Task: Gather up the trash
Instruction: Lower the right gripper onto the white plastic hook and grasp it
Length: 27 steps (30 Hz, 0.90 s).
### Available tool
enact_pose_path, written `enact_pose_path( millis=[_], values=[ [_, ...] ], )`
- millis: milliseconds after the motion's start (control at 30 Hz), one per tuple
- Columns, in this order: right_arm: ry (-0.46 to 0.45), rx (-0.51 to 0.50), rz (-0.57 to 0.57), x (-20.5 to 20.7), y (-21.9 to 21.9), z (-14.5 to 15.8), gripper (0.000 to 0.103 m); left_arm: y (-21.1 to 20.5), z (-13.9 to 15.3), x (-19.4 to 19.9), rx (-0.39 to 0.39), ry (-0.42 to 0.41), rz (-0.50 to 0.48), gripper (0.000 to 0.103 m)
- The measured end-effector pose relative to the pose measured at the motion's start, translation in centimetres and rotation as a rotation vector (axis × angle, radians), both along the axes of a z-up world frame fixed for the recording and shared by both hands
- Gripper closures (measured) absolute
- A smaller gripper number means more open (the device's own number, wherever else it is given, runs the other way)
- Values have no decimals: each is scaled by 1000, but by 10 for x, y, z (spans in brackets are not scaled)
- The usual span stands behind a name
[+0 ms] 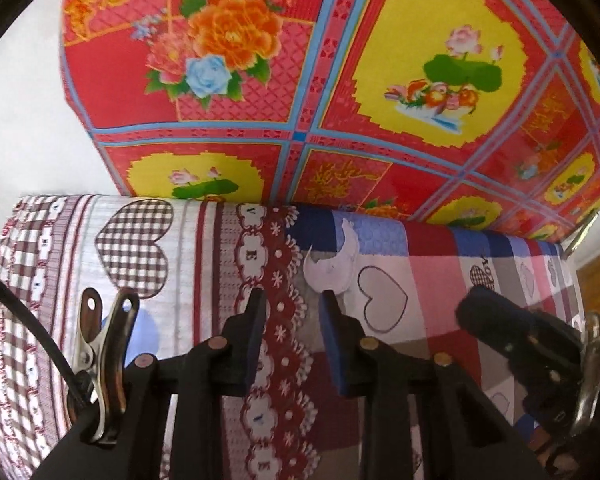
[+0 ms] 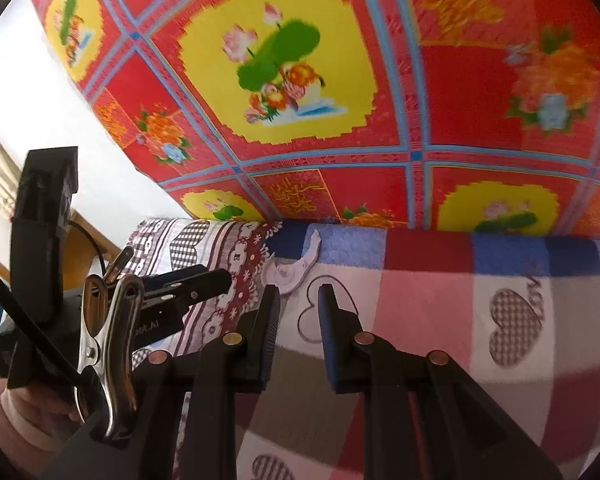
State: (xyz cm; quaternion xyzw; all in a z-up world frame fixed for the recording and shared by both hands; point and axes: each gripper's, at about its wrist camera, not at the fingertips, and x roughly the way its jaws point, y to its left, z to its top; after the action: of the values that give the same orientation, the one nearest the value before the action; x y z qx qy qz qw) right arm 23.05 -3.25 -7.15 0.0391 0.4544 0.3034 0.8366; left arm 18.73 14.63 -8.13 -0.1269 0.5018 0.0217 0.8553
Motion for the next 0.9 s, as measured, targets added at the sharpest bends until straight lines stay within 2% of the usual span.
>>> enact_pose_path(
  millis=[167, 300, 733, 800, 900],
  values=[
    [32, 4, 16, 24, 10, -17, 82, 0, -15, 15, -19, 10, 9, 81],
    [47, -3, 27, 35, 18, -27, 82, 1, -24, 23, -39, 10, 10, 81],
    [69, -9, 55, 51, 32, -49, 82, 1, -48, 41, -90, 14, -3, 81],
    [69, 1, 57, 51, 31, -49, 83, 1, -49, 42, -96, 10, -8, 84],
    [72, 6, 60, 51, 32, -52, 88, -1, -51, 43, -116, -1, -7, 88]
  ],
)
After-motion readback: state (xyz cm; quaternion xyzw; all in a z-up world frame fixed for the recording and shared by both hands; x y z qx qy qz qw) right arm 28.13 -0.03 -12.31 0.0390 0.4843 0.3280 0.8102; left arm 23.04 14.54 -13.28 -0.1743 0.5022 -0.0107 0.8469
